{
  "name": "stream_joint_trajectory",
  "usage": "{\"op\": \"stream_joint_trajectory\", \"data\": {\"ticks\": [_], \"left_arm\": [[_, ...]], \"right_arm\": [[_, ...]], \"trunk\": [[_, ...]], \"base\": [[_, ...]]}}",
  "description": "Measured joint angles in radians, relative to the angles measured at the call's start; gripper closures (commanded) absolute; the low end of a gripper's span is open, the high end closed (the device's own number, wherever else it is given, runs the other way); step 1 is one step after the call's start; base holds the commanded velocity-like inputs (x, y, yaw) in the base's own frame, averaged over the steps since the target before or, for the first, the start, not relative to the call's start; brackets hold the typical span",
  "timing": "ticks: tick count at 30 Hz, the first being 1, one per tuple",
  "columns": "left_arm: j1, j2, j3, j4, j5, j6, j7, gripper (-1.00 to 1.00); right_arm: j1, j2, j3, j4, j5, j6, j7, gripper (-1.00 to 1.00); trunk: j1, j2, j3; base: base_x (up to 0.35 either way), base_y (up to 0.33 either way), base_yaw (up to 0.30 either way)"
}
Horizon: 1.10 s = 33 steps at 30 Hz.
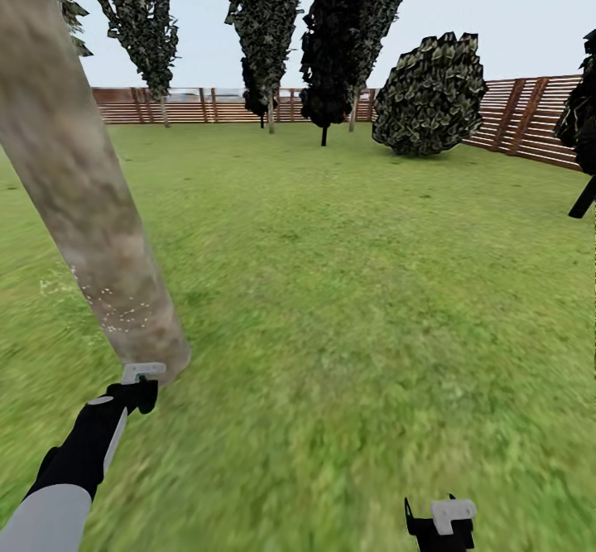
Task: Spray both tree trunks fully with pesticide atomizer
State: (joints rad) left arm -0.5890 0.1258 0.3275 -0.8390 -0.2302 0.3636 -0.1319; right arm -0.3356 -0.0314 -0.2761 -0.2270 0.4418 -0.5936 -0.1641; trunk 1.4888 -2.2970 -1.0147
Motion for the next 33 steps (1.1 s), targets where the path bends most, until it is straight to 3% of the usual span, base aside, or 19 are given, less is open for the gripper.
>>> {"op": "stream_joint_trajectory", "data": {"ticks": [5, 13, 26, 33], "left_arm": [[0.000, 0.000, 0.001, 0.000, 0.000, 0.000, 0.000, 1.00], [0.000, -0.001, 0.000, 0.000, 0.000, 0.001, 0.012, 1.00], [0.000, -0.007, -0.001, 0.002, 0.001, 0.002, 0.042, 1.00], [0.000, -0.008, -0.001, 0.001, 0.002, 0.002, 0.041, 1.00]], "right_arm": [[0.000, 0.001, 0.000, 0.000, -0.001, 0.000, 0.000, -1.00], [0.000, 0.001, 0.000, 0.000, -0.002, 0.000, 0.000, -1.00], [0.000, 0.001, 0.000, 0.000, -0.001, 0.000, 0.000, -1.00], [0.000, 0.001, 0.000, 0.000, -0.001, 0.000, 0.000, -1.00]], "trunk": [[0.000, 0.000, 0.000], [0.000, 0.000, 0.000], [0.000, 0.000, 0.000], [0.000, 0.000, 0.000]], "base": [[0.000, -0.272, 0.039], [0.066, -0.270, 0.259], [0.193, -0.231, 0.268], [0.263, -0.166, 0.030]]}}
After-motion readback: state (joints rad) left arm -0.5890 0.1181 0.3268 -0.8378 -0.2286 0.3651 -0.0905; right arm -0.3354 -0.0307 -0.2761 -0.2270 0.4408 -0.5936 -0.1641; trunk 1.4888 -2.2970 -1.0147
